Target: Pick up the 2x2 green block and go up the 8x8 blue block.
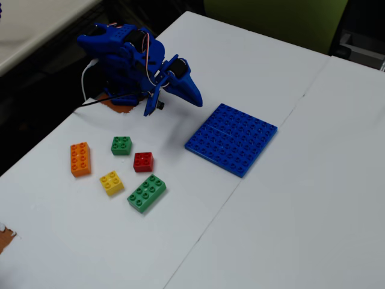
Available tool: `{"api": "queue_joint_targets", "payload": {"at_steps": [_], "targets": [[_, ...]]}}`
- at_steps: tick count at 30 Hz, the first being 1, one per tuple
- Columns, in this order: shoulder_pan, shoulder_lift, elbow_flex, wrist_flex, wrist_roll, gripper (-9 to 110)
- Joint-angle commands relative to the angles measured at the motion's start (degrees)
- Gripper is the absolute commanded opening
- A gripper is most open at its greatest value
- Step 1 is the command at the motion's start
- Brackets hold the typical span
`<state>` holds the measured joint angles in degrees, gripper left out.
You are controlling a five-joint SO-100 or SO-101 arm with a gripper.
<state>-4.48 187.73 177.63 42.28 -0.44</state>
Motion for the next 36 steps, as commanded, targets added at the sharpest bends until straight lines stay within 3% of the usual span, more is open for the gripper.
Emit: {"api": "queue_joint_targets", "payload": {"at_steps": [1, 18, 22, 28, 31, 34, 36], "targets": [[-0.3, 2.5, 1.5, -1.1, -0.4, 0], [-0.3, 2.5, 1.5, -1.1, -0.4, 0], [-0.1, 2.5, 1.4, -1.8, -19.1, 0], [-1.1, 2.5, -8.8, 23.0, -60.1, 3], [5.7, 2.5, -17.7, 39.6, -77.8, 10], [8.7, 2.5, -22.5, 45.4, -83.3, 16], [7.9, 2.5, -25.1, 46.2, -78.9, 23]]}}
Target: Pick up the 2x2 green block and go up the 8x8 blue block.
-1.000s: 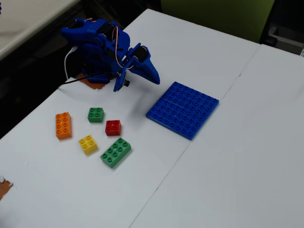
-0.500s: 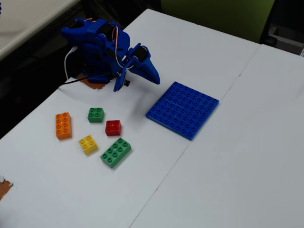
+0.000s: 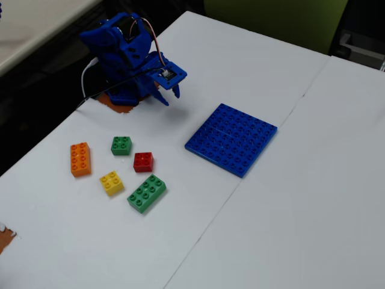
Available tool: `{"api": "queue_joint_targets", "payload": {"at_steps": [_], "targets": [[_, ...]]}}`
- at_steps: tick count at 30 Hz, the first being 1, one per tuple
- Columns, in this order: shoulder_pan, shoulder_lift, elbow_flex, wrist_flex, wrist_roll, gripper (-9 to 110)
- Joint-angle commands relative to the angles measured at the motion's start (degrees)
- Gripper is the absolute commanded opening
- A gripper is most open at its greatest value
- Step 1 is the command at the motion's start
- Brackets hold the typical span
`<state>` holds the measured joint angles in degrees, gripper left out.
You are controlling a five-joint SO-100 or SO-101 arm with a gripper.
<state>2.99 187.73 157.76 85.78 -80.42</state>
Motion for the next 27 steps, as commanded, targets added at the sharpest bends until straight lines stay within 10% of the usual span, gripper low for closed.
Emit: {"api": "queue_joint_targets", "payload": {"at_steps": [1, 5, 12, 27], "targets": [[0.3, 2.5, -6.9, 2.6, 5.9, 26], [6.9, 1.5, -16.3, 4.4, 22.8, 30], [7.0, -32.7, -37.6, 11.0, 20.0, 32], [44.7, -60.6, -46.6, 14.2, -27.1, 33]]}}
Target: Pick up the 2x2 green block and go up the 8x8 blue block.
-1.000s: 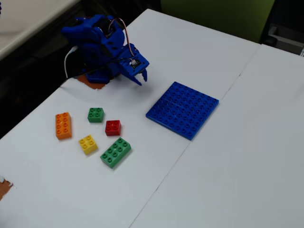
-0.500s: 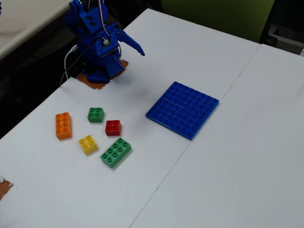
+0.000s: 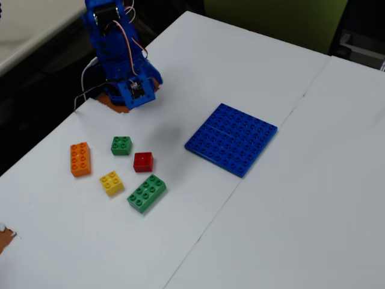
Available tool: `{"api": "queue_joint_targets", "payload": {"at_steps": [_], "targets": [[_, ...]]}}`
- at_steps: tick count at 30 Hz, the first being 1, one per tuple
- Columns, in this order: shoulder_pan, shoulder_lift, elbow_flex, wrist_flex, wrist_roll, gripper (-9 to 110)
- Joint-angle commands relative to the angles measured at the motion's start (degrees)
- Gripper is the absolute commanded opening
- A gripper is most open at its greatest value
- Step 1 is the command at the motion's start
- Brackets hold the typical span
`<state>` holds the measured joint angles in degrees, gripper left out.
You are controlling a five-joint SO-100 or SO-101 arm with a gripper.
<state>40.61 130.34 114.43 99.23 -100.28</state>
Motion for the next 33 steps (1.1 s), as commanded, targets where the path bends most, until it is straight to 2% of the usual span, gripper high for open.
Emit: {"api": "queue_joint_targets", "payload": {"at_steps": [1, 8, 17, 20, 33], "targets": [[9.4, -5.1, -4.3, 0.8, -9.5, 33], [18.6, -20.0, -17.5, 0.9, -15.3, 33], [14.7, -29.2, -14.9, -14.2, -1.5, 33], [18.2, -30.6, -8.7, -22.9, -6.2, 34], [22.9, -35.2, -5.4, -26.9, -12.3, 34]]}}
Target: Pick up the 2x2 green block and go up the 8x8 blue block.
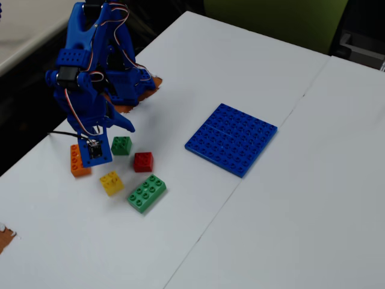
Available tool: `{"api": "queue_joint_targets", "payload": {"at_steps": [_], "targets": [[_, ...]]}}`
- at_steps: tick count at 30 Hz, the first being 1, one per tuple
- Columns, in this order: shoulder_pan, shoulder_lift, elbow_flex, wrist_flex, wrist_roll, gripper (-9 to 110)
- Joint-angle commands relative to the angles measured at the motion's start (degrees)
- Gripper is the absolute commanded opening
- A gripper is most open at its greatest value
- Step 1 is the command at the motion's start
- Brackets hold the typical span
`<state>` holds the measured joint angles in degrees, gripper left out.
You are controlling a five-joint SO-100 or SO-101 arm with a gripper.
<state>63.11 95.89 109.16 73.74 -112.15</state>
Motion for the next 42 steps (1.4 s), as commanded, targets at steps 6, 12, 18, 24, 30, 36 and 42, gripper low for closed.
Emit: {"api": "queue_joint_targets", "payload": {"at_steps": [6, 12, 18, 24, 30, 36, 42], "targets": [[-1.1, -3.4, 0.0, -2.5, 0.5, 32], [-3.1, 0.1, 7.6, -10.0, 2.2, 26], [-3.9, 0.8, 8.0, -9.6, 2.8, 21], [-4.6, 2.3, 8.7, -9.5, 3.5, 18], [-5.2, 4.0, 9.3, -9.5, 3.7, 11], [-6.7, 11.1, 8.3, -5.4, 3.6, 9], [-16.8, 23.8, 2.5, 6.2, 4.6, 6]]}}
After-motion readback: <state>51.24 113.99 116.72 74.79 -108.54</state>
